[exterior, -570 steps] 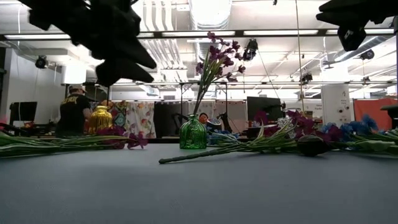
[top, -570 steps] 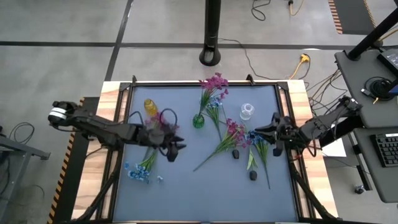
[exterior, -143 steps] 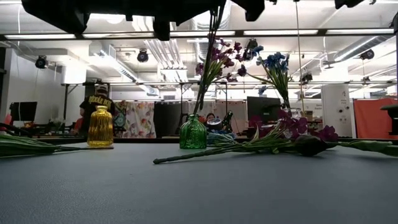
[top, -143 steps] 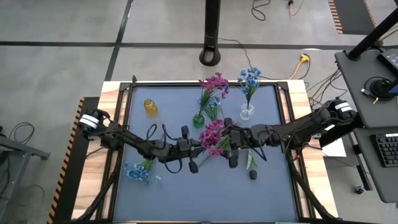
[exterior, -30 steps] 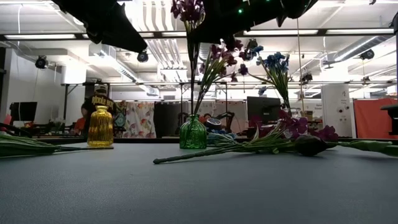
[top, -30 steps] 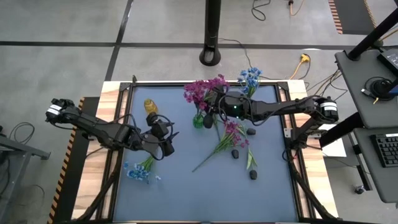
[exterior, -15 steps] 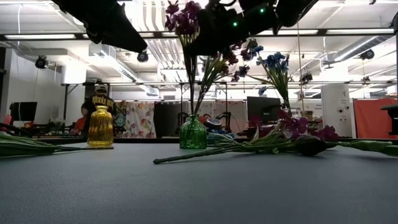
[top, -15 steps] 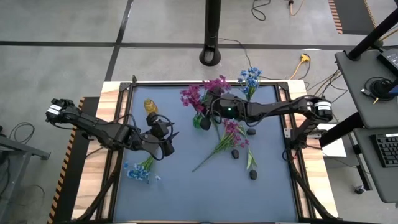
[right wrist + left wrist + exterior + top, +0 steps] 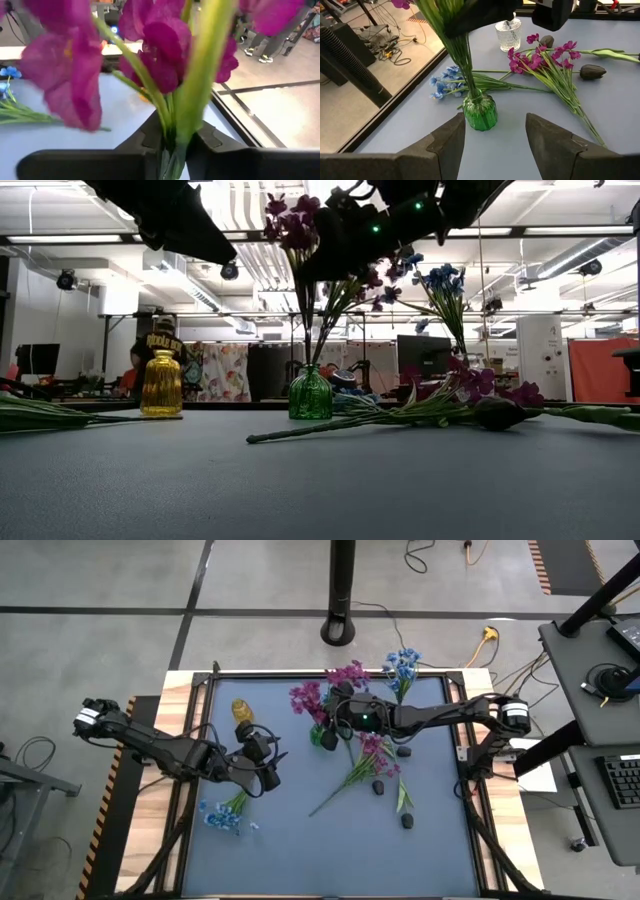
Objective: Sort flowers into vase by color
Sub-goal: Put the left purple flowers into the green vase
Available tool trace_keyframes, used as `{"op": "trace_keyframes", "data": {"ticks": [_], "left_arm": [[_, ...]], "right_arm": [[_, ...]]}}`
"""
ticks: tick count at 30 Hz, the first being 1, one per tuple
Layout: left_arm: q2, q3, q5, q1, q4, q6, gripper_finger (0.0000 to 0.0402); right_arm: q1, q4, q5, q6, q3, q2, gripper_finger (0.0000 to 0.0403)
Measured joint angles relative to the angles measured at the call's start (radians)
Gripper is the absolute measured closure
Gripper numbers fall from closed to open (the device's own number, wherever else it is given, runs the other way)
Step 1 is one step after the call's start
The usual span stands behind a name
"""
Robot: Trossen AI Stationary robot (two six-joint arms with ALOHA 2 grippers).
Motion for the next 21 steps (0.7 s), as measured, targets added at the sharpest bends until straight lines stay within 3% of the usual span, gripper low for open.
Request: {"op": "trace_keyframes", "data": {"ticks": [13,21], "left_arm": [[0.000,0.000,-0.002,0.000,0.000,0.000,0.0210],[0.000,0.000,-0.003,0.001,0.001,0.000,0.0210]], "right_arm": [[0.000,-0.129,0.001,0.068,0.000,-0.069,0.0216],[0.004,-0.217,0.000,0.109,0.000,-0.138,0.0169]]}}
